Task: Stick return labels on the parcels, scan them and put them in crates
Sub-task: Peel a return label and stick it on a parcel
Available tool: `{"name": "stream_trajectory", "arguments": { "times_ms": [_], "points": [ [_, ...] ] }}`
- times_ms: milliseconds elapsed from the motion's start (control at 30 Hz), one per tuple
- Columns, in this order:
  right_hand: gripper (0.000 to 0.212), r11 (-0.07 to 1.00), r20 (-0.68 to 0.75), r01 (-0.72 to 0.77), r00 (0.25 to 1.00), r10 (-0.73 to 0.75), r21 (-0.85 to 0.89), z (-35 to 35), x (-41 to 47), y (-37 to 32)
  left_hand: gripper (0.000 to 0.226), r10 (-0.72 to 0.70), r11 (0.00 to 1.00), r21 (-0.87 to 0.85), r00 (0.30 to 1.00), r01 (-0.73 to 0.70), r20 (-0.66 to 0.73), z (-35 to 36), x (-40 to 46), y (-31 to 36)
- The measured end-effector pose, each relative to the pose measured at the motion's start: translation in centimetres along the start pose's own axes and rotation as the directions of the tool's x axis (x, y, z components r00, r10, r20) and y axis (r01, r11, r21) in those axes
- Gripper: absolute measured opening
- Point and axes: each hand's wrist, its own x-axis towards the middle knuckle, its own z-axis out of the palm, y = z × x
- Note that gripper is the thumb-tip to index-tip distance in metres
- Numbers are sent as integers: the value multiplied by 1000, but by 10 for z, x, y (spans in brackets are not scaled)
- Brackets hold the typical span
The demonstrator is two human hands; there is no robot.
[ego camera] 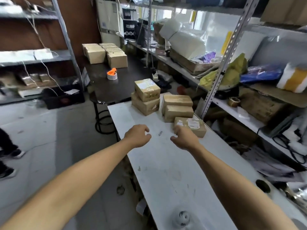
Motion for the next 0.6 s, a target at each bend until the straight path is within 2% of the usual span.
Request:
{"name": "stream_trajectory", "arguments": {
  "times_ms": [267,400,500,600],
  "points": [
    [45,998,39,-5,999,3,60,22,138,-46,42,-84,981,-177,996,80,-17,-23,123,-42],
    [40,996,29,-34,999,31,81,28,224,-69,39,-111,948,-298,994,113,23,-38,205,-61],
    [45,987,-4,-46,999,47,151,34,280,-82,37,-122,919,-370,991,134,56,-51,256,-72],
    [46,967,-52,-122,989,137,223,42,327,-85,38,-123,900,-408,987,153,101,-60,295,-84]
  ]
}}
